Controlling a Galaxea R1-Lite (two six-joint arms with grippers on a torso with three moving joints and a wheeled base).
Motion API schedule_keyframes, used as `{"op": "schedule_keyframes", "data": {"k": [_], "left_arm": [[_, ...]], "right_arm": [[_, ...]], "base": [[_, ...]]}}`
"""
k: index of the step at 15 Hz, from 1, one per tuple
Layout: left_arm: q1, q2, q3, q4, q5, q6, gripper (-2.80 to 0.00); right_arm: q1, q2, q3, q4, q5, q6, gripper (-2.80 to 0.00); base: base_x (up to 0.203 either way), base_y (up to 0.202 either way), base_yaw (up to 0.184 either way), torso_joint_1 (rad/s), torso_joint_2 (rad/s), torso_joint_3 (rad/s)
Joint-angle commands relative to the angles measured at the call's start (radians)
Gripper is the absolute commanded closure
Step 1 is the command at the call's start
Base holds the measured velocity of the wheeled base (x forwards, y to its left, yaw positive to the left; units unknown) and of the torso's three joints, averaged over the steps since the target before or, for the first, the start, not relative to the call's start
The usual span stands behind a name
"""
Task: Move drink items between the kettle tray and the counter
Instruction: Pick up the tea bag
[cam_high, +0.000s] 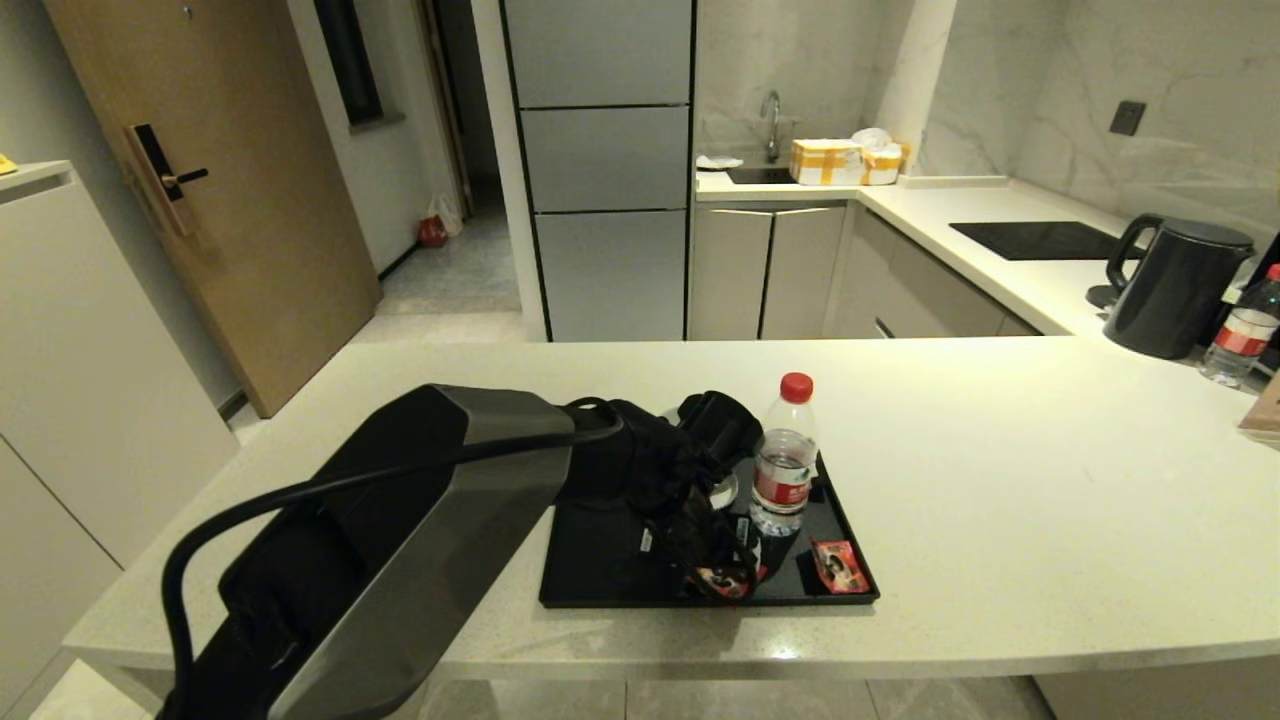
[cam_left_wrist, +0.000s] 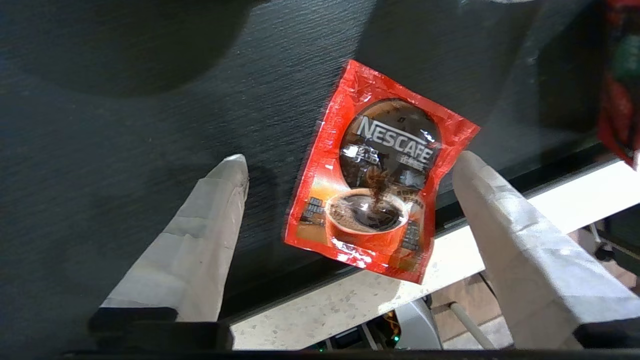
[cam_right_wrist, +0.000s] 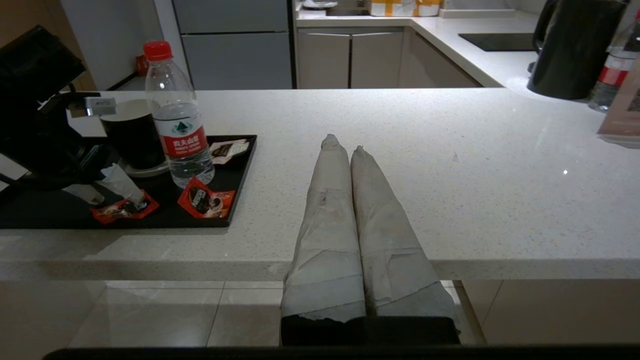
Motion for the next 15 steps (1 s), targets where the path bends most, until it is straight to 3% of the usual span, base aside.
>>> {"op": "schedule_keyframes", "data": {"k": [1, 3, 11, 15], "left_arm": [[-0.002, 0.009, 0.002, 0.01, 0.0, -0.003, -2.8], [-0.022, -0.004, 0.003, 0.092, -0.011, 0.004, -2.8], [-0.053, 0.001, 0.003, 0.092, -0.039, 0.009, -2.8], [-0.056, -0.004, 0.003, 0.098, -0.057, 0.046, -2.8]], "right_arm": [[0.0, 0.001, 0.04, -0.001, 0.0, -0.001, 0.0], [0.0, 0.001, 0.04, -0.001, 0.0, -0.001, 0.0], [0.0, 0.001, 0.04, -0.001, 0.0, -0.001, 0.0], [0.0, 0.001, 0.04, -0.001, 0.0, -0.001, 0.0]], "base": [[0.0, 0.0, 0.0, 0.0, 0.0, 0.0], [0.0, 0.0, 0.0, 0.0, 0.0, 0.0], [0.0, 0.0, 0.0, 0.0, 0.0, 0.0], [0.0, 0.0, 0.0, 0.0, 0.0, 0.0]]}}
